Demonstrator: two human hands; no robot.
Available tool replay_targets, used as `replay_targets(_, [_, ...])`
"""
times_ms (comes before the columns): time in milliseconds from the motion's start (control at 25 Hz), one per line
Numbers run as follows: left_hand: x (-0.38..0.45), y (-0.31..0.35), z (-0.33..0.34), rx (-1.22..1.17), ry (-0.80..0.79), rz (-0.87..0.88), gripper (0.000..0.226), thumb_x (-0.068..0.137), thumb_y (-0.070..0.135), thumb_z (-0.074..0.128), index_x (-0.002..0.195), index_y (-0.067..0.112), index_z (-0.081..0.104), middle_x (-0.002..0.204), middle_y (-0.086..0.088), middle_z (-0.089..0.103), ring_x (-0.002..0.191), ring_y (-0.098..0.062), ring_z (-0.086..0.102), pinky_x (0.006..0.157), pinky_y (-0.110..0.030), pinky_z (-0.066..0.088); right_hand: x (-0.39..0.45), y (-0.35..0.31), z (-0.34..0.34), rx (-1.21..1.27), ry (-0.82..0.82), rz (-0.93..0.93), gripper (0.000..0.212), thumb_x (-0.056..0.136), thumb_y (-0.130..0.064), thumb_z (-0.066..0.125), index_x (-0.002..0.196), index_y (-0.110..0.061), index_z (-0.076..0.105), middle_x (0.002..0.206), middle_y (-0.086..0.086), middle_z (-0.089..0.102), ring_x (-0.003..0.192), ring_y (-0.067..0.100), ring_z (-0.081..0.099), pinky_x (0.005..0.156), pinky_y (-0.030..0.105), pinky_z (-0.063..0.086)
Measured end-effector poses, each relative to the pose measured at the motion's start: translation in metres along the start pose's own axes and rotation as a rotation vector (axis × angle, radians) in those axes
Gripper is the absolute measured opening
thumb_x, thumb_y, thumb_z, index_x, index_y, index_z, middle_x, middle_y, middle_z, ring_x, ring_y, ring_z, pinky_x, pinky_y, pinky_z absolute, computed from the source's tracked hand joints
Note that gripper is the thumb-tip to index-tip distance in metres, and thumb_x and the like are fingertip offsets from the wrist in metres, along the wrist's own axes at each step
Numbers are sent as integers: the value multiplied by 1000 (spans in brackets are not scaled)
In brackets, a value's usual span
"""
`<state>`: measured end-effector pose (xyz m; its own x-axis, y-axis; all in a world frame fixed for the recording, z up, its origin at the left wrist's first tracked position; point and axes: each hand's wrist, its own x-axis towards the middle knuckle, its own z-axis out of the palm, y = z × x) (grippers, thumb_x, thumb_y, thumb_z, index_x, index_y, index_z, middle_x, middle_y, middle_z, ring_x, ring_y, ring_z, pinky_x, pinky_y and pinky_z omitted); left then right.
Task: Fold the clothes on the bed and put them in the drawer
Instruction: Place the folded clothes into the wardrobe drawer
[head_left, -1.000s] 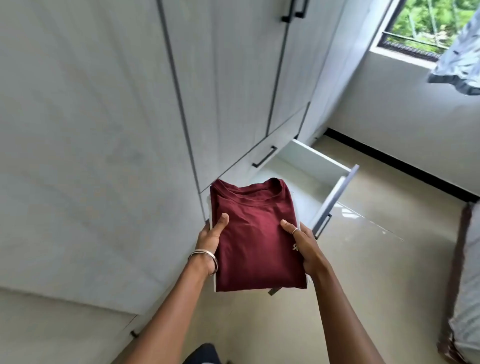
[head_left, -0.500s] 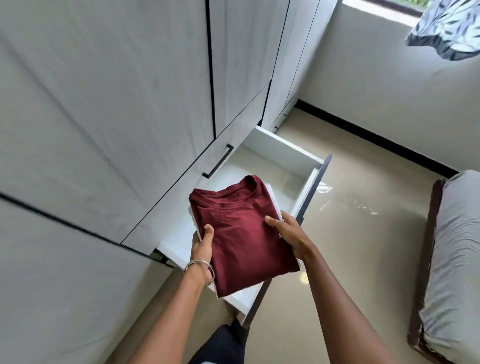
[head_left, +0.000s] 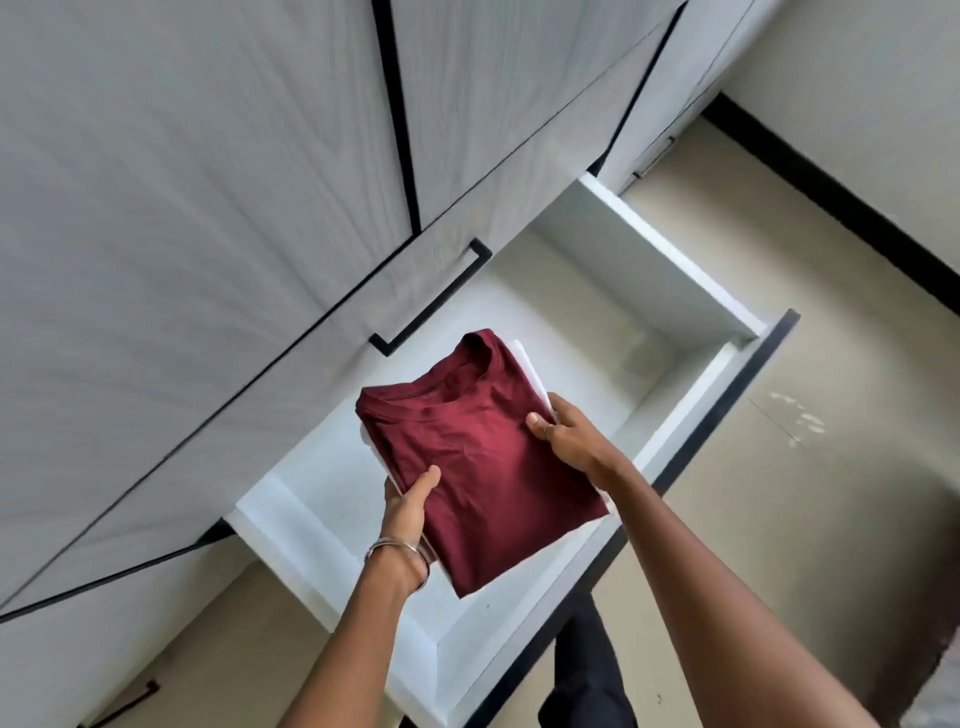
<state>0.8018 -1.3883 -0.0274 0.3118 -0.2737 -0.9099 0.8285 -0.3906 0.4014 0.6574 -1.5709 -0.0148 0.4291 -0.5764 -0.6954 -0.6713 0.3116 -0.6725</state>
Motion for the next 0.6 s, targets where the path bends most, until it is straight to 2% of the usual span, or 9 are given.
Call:
replay_targets(120, [54,-6,48,-77,23,27,43,79,34,74,117,26,56,116,-9,68,101,-31,68,90,-58,51,75,15,-31,-104,15,-56,22,96,-34,57,115,-23,58,118,-1,66,110,21,61,103,46,46])
replay_targets(200, [89,-4,88,-74,60,67,51,74,46,71,119,27,54,119,-8,66,101,-29,68,89,-56,52,125,22,-57,-183,16,-90,38,97,-36,55,131,-18,53,131,-3,58,123,19,53,111,40,38])
replay_targets(240, [106,-3,108,-70,77,90,53,75,48,68,122,27,52,122,-7,65,102,-27,67,90,-55,52,147,21,-71,-217,-3,-104,39,100,-35,52,133,-15,50,132,-3,56,125,19,51,112,38,36])
replay_targets(320, [134,-2,148,-62,100,150,42,86,44,62,123,28,50,123,-4,63,104,-24,66,93,-51,52,185,20,-99,-277,-46,-149,36,103,-32,46,135,-15,48,134,2,56,129,23,49,113,40,35])
replay_targets(360, [141,2,160,-58,108,176,36,90,42,59,122,29,49,123,-3,62,103,-23,65,93,-49,53,197,17,-106,-289,-65,-154,41,104,-33,44,141,-15,44,142,2,51,135,22,44,117,38,29])
replay_targets(440, [160,3,183,-43,134,205,43,89,49,57,127,31,46,125,0,60,106,-20,64,93,-46,53,220,14,-123,-278,-81,-140,56,104,-40,41,153,-16,29,155,0,36,144,16,30,121,30,16])
replay_targets(480, [172,-1,191,-20,147,218,50,86,56,57,128,32,45,127,2,60,108,-19,63,94,-46,52,232,16,-131,-274,-83,-157,58,103,-43,40,154,-18,27,156,-1,34,145,15,28,120,27,13])
replay_targets(520, [179,-4,196,2,146,218,51,84,60,56,127,35,45,127,4,59,109,-19,63,93,-48,52,240,20,-136,-279,-70,-156,56,103,-44,40,153,-21,29,155,-1,37,143,16,31,119,26,15])
replay_targets(600, [193,-12,207,29,145,140,45,88,60,54,124,35,46,122,6,61,104,-19,64,89,-46,54,256,29,-145,-316,-41,-166,48,103,-48,39,148,-30,35,145,4,50,136,23,42,117,33,27])
